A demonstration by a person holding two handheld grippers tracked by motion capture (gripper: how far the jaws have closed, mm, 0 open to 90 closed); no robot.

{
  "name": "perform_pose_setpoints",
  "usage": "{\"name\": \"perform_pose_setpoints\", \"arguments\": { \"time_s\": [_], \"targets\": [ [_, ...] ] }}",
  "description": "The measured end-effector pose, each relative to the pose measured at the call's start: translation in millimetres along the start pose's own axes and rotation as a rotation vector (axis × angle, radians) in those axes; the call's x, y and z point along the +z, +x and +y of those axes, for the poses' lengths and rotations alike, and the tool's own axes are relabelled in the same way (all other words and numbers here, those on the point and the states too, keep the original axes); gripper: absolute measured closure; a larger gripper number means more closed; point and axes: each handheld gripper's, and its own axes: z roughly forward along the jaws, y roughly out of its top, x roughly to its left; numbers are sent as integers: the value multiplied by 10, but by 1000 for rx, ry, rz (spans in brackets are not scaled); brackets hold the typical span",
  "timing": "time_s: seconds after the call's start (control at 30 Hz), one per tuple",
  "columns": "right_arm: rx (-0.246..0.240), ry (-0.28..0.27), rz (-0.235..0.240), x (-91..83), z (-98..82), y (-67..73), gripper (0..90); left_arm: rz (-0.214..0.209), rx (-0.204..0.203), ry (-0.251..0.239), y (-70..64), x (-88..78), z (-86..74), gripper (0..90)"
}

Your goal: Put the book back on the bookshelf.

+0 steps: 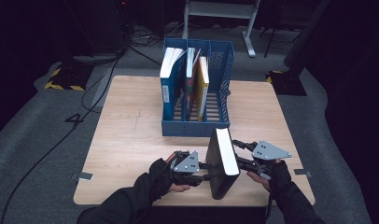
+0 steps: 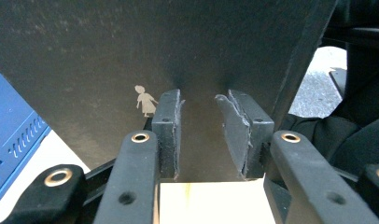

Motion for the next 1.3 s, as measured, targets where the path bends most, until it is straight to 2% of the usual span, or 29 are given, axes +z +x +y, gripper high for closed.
{"name": "perform_pose_setpoints", "arguments": {
  "time_s": [0.1, 0.2, 0.27, 0.3, 0.4, 0.47, 0.63, 0.8, 0.83, 0.87, 0.93, 1.0, 1.03, 1.07, 1.13, 1.17, 1.2, 1.3],
  "targets": [
    [6, -5, 33, -71, 14, 11, 574, 22, 7, 17, -25, 32, -28, 704],
    [22, -3, 86, -163, 9, 21, 530, 23, 2, 19, -29, 40, -44, 709],
    [32, 31, 118, -234, 7, 52, 467, 18, -3, 21, -33, 41, -46, 718],
    [22, 41, 125, -267, 6, 76, 455, -5, -1, 47, -64, 72, -66, 693],
    [0, 67, 136, -334, -4, 127, 410, -8, 9, 74, -110, 118, -104, 686],
    [6, 77, 159, -405, -25, 178, 386, -17, -11, 67, -100, 126, -121, 684],
    [-6, 87, 165, -512, -41, 253, 364, -10, -14, 59, -110, 137, -127, 692],
    [10, 84, 184, -627, -81, 305, 340, -11, -25, 46, -108, 158, -130, 691],
    [12, 84, 185, -636, -83, 308, 325, -14, -29, 48, -107, 162, -129, 691],
    [19, 76, 216, -641, -84, 316, 311, -13, -25, 49, -110, 171, -128, 687],
    [1, 77, 213, -620, -58, 378, 312, -16, -25, 54, -121, 196, -123, 675],
    [-13, 73, 240, -579, -24, 452, 290, -12, -23, 55, -136, 230, -113, 672],
    [-17, 81, 215, -557, -3, 486, 231, -14, -23, 52, -133, 237, -110, 671],
    [-16, 91, 193, -536, 15, 497, 218, -18, -25, 47, -126, 243, -110, 672],
    [18, 78, 187, -516, 32, 466, 222, -18, -25, 46, -116, 244, -113, 688],
    [18, 78, 187, -516, 32, 466, 222, -17, -23, 44, -115, 246, -113, 688],
    [41, 68, 174, -501, 49, 449, 219, -17, -24, 44, -118, 252, -112, 689],
    [54, 69, 131, -450, 103, 446, 201, -11, -18, 46, -123, 274, -103, 691]
  ]
}}
